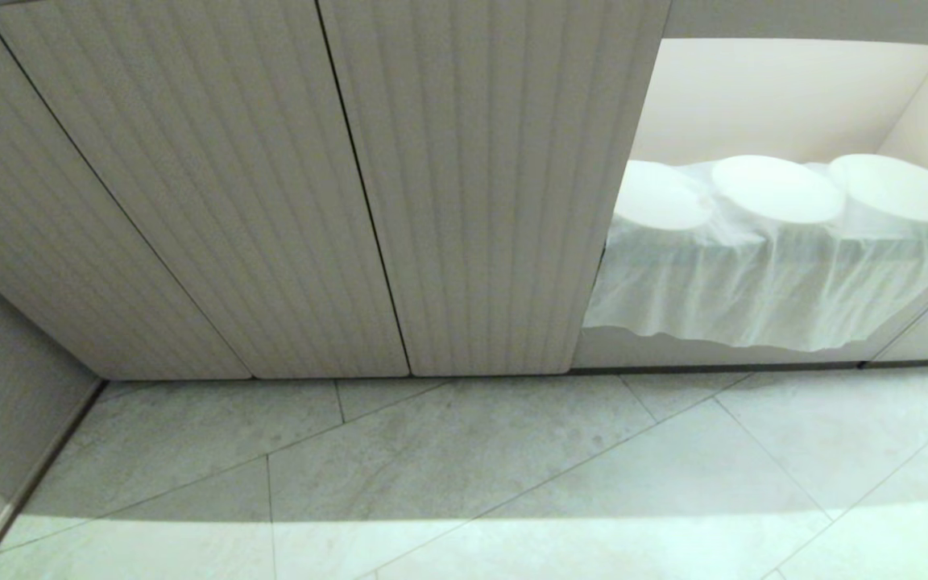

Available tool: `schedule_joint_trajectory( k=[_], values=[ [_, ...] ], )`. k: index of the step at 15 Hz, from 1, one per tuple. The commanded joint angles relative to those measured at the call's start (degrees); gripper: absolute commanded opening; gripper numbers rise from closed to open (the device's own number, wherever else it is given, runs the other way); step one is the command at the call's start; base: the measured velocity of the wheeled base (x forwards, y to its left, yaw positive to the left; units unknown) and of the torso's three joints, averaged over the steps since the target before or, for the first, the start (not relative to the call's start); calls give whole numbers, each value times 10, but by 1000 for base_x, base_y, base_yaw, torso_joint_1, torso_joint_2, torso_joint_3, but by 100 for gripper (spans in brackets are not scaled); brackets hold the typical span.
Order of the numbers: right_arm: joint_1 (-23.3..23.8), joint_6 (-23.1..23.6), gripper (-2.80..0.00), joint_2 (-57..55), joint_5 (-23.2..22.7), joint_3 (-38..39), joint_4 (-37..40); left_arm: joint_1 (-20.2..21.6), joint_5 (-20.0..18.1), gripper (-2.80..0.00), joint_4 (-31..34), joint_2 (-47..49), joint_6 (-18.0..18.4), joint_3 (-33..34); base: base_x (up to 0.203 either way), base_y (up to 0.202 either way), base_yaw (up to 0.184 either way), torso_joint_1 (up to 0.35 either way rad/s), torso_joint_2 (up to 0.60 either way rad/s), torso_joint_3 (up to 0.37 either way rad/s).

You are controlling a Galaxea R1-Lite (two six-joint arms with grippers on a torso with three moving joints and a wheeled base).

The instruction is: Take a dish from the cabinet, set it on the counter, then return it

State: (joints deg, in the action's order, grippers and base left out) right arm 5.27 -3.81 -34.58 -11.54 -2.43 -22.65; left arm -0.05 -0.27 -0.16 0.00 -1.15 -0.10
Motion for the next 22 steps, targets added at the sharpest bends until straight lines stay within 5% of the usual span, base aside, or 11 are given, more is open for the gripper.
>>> schedule_joint_trajectory(
  k=[1,5,13,22],
  values=[
    [-2,13,-280,125,21,19,90,0,0,-280,0,0,-1,0,0,0,0,0,0,0],
    [-25,20,-280,195,133,22,192,0,0,-280,0,0,0,0,0,0,0,0,0,0],
    [-59,2,-280,346,117,22,223,0,0,-280,0,0,0,0,0,0,0,0,0,0],
    [-59,-2,-280,346,116,23,224,0,0,-280,0,0,0,0,0,0,0,0,0,0]
  ],
)
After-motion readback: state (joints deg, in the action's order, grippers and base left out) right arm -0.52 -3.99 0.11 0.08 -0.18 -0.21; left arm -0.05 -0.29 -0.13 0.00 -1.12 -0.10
